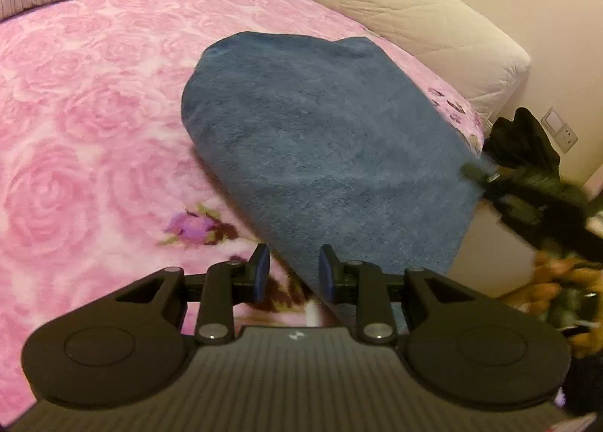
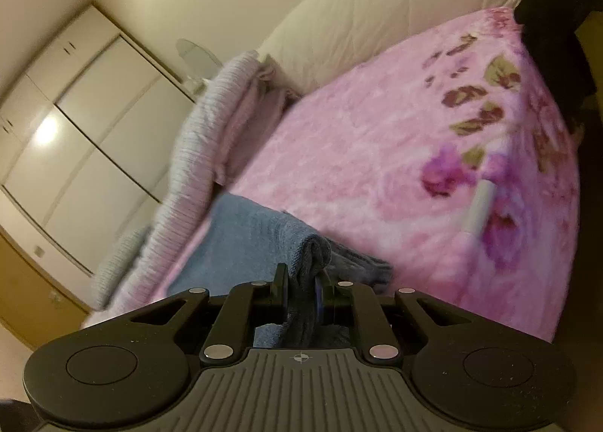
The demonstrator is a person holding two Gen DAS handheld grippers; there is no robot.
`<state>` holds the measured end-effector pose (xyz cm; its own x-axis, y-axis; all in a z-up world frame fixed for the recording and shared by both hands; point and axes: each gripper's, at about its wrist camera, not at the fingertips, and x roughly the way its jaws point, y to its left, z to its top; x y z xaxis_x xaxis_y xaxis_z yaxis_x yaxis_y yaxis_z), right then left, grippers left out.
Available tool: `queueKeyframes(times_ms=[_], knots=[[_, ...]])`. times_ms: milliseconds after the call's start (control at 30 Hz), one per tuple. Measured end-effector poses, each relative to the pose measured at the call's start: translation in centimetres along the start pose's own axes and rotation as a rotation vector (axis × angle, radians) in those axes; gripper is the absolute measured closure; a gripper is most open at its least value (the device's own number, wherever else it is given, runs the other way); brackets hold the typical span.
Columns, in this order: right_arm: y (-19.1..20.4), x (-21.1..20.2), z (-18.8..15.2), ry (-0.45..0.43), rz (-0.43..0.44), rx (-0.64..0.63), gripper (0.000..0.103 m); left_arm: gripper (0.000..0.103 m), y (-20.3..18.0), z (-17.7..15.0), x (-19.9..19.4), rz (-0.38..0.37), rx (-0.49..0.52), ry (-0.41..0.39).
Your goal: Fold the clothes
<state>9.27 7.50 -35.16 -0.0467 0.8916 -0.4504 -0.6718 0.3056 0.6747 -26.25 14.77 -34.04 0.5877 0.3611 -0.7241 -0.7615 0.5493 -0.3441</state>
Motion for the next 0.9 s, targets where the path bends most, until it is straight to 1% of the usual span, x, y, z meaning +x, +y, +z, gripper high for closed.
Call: queueKeyframes(times_ms=[33,67,100,200,267,333,367,400,467,500,567,667,700,733,767,800,833,900], knots=[[-0.8,0.9,-0.5,0.014,-0.020,0.020,0.092,0.080,0.0,-0.1,0.1,0.000,-0.001,0.001],[-1.2,0.7,-0.6,0.019,-0.017,0.034,0.091,0.080,0.1,-0.1,0.1,0.002,-0.003,0.001],[-1.5,0.1,-0.5,0.020,-0.003,0.045,0.091,0.080,0.3,-0.2,0.0,0.005,-0.005,0.002],[-0.7,-1.4,-0.2,0.022,-0.015,0.037,0.083,0.080,0.9,-0.3,-0.3,0.017,-0.020,0.001],[-0.6,-3.4,-0.5,-0.002,-0.024,0.052,0.081,0.080,1.1,-0.2,-0.9,0.020,-0.027,-0.014],[-0.3,-5.5,-0.9,-0.029,-0.019,0.069,0.081,0.080,1.1,0.0,-1.3,0.003,-0.040,-0.033],[0.1,-6.0,-1.1,-0.032,-0.002,0.067,0.081,0.080,1.1,0.1,-1.3,-0.011,-0.049,-0.039],[0.4,-5.7,-1.0,-0.032,-0.006,0.053,0.081,0.080,0.9,0.1,-1.3,-0.026,-0.056,-0.041],[0.3,-4.3,-0.5,-0.013,-0.089,0.020,0.081,0.080,0.2,0.1,-0.5,-0.039,-0.045,-0.019],[-0.2,-3.4,-0.5,0.005,-0.109,0.027,0.081,0.080,-0.4,0.0,0.0,-0.034,-0.027,-0.003],[-1.6,-2.8,-0.1,0.026,-0.069,0.131,0.081,0.080,-1.1,-0.2,0.5,-0.015,-0.008,0.008],[-2.7,-4.1,0.2,0.039,0.022,0.227,0.081,0.079,-0.6,-0.2,0.1,-0.026,-0.040,-0.002],[-3.1,-4.6,-0.1,0.044,0.051,0.261,0.077,0.079,-0.3,-0.2,0.0,-0.032,-0.055,-0.005],[-3.6,-5.0,-0.6,0.058,0.069,0.301,0.057,0.079,-0.1,-0.3,-0.2,-0.035,-0.066,-0.009],[-4.1,-5.4,-1.2,0.076,0.084,0.344,0.033,0.079,0.1,-0.3,-0.3,-0.031,-0.072,-0.011],[-4.6,-5.5,-1.8,0.091,0.107,0.386,0.030,0.079,0.2,-0.4,-0.3,-0.026,-0.077,-0.012],[-5.0,-5.4,-2.4,0.105,0.135,0.426,0.030,0.079,0.3,-0.4,-0.4,-0.021,-0.081,-0.013],[-5.7,-4.7,-3.3,0.129,0.159,0.488,0.030,0.079,0.4,-0.3,-0.3,-0.020,-0.089,-0.010]])
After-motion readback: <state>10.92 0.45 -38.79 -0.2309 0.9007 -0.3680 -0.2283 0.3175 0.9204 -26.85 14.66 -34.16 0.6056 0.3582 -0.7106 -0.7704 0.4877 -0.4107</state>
